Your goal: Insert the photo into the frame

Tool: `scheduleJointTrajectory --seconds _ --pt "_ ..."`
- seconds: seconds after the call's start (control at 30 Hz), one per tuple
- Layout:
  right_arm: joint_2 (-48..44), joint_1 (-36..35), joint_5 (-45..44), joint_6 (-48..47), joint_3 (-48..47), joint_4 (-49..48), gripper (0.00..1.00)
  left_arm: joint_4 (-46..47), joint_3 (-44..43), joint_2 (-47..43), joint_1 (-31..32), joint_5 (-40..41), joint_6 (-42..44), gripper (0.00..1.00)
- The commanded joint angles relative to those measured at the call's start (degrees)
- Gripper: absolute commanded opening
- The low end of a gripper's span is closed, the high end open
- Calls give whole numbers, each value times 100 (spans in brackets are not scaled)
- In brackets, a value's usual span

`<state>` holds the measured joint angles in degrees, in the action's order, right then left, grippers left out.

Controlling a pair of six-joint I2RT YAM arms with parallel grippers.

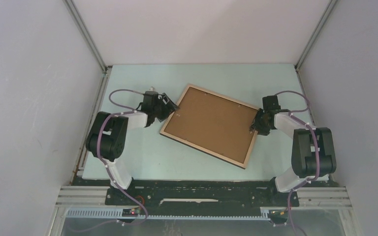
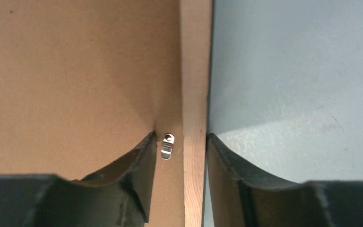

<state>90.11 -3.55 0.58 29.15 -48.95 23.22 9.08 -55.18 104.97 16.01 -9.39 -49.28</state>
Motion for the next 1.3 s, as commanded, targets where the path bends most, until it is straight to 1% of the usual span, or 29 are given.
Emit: scheduleJointTrajectory --seconds 0.0,0.07,0.13,0.2,0.23,0.33,0.4,0.53,0.73,0.77,0.9,1.07,1.27 --pt "58 -183 1273 -453 -254 -218 54 662 1140 -412 344 -1622 -900 74" --pt "77 -158 1286 -520 -377 -87 58 937 1551 -631 426 -1678 -926 74" --pt "82 -146 1201 -564 -457 37 63 992 1778 -859 542 -1591 -816 74" --pt "48 -154 1033 -621 -473 127 65 983 1979 -1104 585 -1415 -707 74" --pt "13 -154 968 -646 -482 176 64 992 2036 -1238 594 -1345 -642 74" --pt "-23 -159 922 -688 -476 358 52 1120 2172 -1428 602 -1135 -511 74" --pt "-58 -223 824 -724 -467 446 46 1287 2258 -1465 650 -994 -561 73" --pt "-57 -353 698 -774 -462 527 38 1312 2227 -1465 782 -750 -538 73" --pt "117 -497 711 -761 -451 428 32 1316 2248 -1512 808 -728 -504 73" --pt "136 -524 701 -772 -432 401 27 1320 2248 -1521 807 -723 -504 73" --pt "117 -520 700 -942 -337 255 0 1346 2263 -1523 820 -725 -504 73" --pt "213 -467 1048 -1449 -335 -48 0 1415 2305 -1556 823 -714 -517 73" --pt "87 -409 2286 -1632 -145 -695 0 1494 2361 -1593 816 -715 -522 73"
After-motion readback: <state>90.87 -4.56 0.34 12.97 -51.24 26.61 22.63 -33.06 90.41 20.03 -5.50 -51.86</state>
